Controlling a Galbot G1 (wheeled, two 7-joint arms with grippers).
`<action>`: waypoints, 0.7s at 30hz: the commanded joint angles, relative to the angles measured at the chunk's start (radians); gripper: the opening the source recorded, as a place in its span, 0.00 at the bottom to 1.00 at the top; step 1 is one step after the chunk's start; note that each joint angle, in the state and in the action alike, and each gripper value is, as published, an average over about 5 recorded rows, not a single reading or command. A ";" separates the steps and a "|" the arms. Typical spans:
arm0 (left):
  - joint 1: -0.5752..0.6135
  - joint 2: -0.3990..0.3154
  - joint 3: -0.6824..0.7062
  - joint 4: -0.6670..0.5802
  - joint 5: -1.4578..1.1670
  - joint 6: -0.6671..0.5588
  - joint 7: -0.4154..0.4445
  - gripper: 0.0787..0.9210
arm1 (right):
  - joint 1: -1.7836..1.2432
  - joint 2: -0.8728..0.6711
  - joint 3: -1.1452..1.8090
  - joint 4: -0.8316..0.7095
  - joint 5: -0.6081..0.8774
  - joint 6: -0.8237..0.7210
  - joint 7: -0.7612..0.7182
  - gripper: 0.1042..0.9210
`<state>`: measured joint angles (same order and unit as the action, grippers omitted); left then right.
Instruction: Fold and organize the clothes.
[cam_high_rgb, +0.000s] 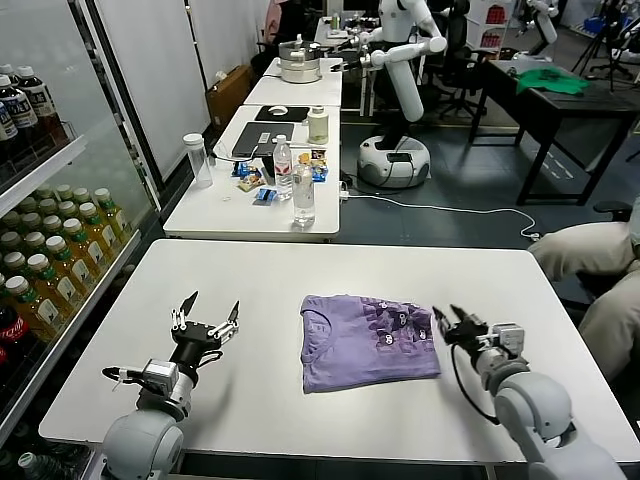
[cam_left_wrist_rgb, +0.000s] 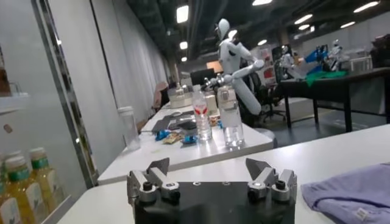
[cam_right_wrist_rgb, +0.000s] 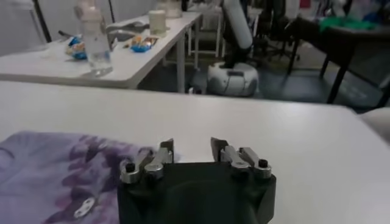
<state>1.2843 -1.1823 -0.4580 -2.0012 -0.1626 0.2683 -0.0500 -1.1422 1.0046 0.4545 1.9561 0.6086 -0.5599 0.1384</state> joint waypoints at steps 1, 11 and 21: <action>-0.021 0.002 0.010 0.047 0.037 -0.087 0.036 0.88 | -0.013 0.016 0.126 0.073 -0.246 0.108 -0.078 0.52; -0.068 0.008 0.041 0.080 0.096 -0.258 0.103 0.88 | -0.011 0.128 0.151 -0.077 -0.493 0.312 -0.136 0.85; -0.078 0.029 0.018 0.113 0.093 -0.295 0.111 0.88 | -0.010 0.149 0.191 -0.088 -0.484 0.325 -0.159 0.88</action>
<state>1.2171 -1.1660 -0.4339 -1.9167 -0.0878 0.0578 0.0367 -1.1581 1.1055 0.5992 1.9001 0.2247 -0.3081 0.0166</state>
